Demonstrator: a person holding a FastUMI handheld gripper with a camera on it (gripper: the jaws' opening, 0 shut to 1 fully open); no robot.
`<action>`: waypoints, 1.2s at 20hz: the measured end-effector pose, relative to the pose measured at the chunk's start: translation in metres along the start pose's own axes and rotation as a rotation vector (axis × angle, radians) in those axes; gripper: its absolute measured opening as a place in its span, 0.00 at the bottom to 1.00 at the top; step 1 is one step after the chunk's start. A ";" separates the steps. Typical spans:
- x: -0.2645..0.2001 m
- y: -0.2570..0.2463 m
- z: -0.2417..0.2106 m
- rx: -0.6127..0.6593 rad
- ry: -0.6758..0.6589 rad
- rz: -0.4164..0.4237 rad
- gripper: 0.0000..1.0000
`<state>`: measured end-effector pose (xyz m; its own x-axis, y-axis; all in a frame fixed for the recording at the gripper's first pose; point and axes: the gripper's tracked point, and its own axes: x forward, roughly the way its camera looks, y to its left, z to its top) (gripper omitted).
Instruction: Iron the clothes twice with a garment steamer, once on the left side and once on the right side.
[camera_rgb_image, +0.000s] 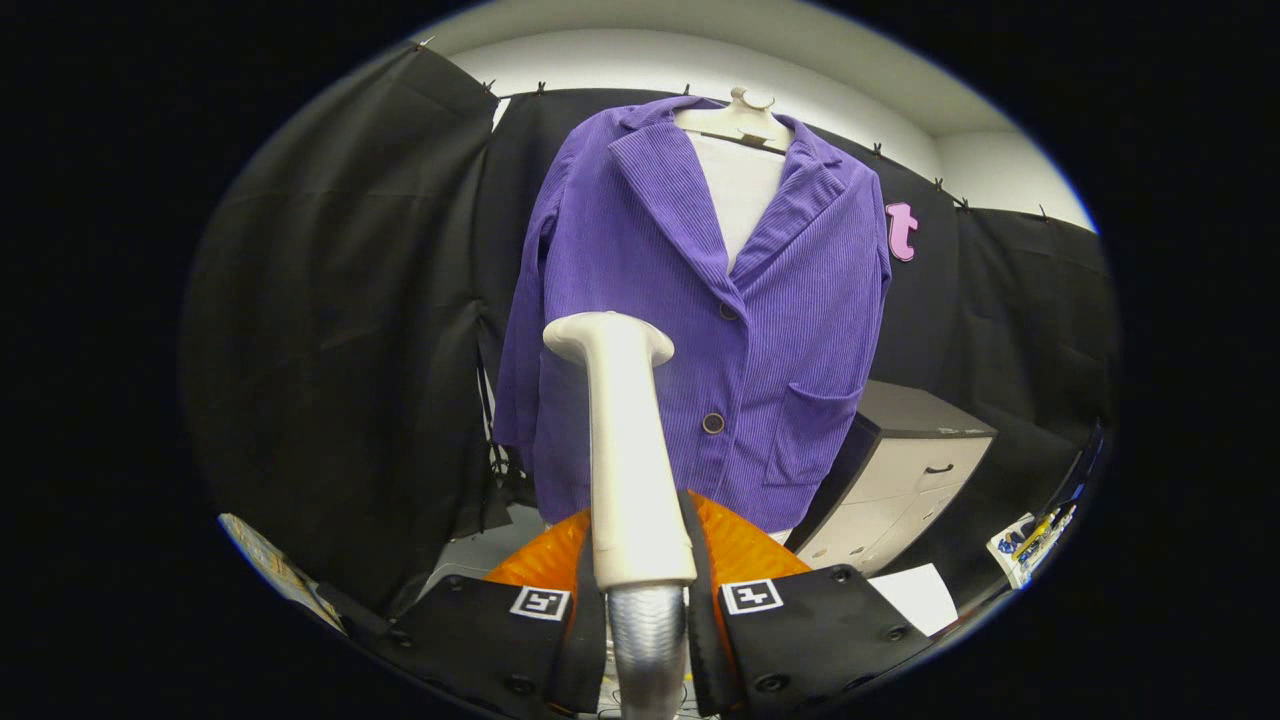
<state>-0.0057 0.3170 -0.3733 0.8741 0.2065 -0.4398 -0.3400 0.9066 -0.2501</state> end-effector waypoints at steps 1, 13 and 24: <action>0.001 0.000 -0.006 -0.001 0.009 -0.001 0.42; 0.011 -0.004 -0.070 -0.025 0.125 -0.009 0.42; 0.013 -0.006 -0.119 -0.021 0.215 0.004 0.42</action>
<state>-0.0330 0.2706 -0.4800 0.7790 0.1248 -0.6145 -0.3526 0.8975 -0.2648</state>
